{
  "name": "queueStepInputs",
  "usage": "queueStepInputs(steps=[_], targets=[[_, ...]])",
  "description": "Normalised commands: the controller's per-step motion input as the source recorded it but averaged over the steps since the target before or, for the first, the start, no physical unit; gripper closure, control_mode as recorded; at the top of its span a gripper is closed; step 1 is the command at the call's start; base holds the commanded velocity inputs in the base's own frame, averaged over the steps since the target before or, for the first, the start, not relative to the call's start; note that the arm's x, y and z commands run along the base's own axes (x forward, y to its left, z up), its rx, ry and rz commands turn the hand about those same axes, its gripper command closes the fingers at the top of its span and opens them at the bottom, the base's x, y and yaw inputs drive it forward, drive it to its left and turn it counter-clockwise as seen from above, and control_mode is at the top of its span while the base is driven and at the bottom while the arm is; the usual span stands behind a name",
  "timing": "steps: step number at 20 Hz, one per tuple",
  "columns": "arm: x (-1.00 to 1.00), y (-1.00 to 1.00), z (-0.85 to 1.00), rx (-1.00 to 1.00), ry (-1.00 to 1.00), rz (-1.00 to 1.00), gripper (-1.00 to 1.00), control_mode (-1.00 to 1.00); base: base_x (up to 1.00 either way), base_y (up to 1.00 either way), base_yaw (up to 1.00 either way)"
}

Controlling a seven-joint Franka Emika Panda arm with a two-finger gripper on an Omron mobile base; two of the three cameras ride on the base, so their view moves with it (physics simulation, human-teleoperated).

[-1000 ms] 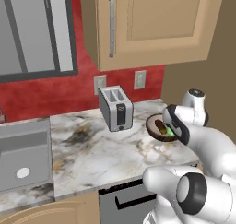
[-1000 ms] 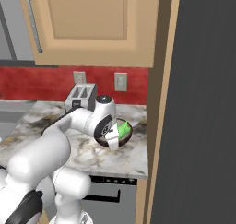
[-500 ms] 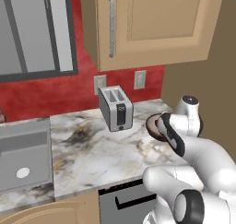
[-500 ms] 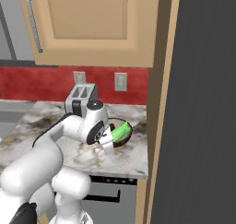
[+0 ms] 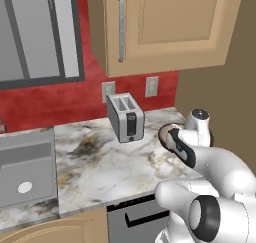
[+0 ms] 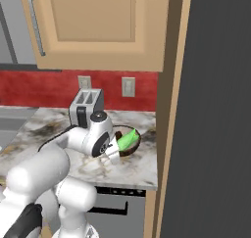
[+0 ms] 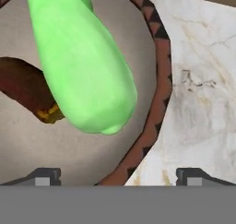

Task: Place the bowl with the sweet potato and corn on the second highest shelf of the fridge. Place the bowl with the fishs on the top shelf of the fridge.

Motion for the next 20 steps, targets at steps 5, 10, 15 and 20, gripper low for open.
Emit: queueStepInputs(steps=[5,10,15,20], targets=[[0.39,0.00,0.00,0.00,0.00,0.00,-1.00,-1.00,0.00,0.00,0.00],[0.25,0.00,-0.10,0.00,0.00,0.00,-1.00,-1.00,0.00,0.00,0.00],[0.00,0.00,-0.49,-0.06,0.00,-0.01,1.00,-1.00,0.00,0.00,0.00],[0.00,0.00,-0.05,0.00,0.00,0.00,1.00,-1.00,0.00,0.00,0.00]])
